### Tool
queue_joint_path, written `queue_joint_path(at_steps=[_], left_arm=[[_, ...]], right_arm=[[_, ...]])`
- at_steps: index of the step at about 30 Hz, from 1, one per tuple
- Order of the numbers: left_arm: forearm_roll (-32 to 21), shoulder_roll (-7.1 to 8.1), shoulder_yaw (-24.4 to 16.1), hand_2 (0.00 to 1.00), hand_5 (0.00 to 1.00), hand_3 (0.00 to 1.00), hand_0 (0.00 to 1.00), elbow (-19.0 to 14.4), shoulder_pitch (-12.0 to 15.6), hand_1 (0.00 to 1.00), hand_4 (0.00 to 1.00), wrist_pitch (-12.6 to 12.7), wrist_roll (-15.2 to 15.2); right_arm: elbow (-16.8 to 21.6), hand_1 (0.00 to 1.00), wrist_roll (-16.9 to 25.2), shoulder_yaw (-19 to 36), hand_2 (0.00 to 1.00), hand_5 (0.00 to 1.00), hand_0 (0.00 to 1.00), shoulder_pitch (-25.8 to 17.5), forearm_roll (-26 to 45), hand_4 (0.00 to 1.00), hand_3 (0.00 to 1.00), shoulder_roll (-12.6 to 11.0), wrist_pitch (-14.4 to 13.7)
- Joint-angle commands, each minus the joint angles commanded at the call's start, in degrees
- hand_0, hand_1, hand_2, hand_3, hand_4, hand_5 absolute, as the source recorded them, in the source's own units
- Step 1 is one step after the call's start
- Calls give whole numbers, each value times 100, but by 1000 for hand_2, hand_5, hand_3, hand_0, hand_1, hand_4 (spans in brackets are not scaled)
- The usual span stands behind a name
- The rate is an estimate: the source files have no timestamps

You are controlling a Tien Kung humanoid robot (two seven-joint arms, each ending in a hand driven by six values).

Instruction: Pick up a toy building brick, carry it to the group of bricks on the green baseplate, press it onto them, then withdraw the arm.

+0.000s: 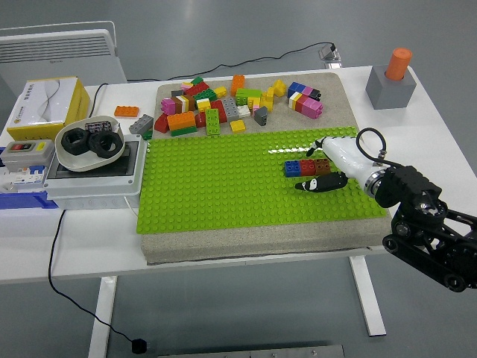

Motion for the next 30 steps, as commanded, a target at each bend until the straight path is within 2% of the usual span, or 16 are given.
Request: queue_joint_path(at_steps=[13,30], left_arm=[[-47,2,8,797,716,828,777,0,-13,774,924,21,-34],[-40,1,0,797,716,828,777,0,-15,775,926,24,-37]], right_arm=[[-390,842,-30,-4,884,683,881,34,-110,998,653,52,45],[-606,843,-2,-127,882,679,888,62,41,998,643,115,51]])
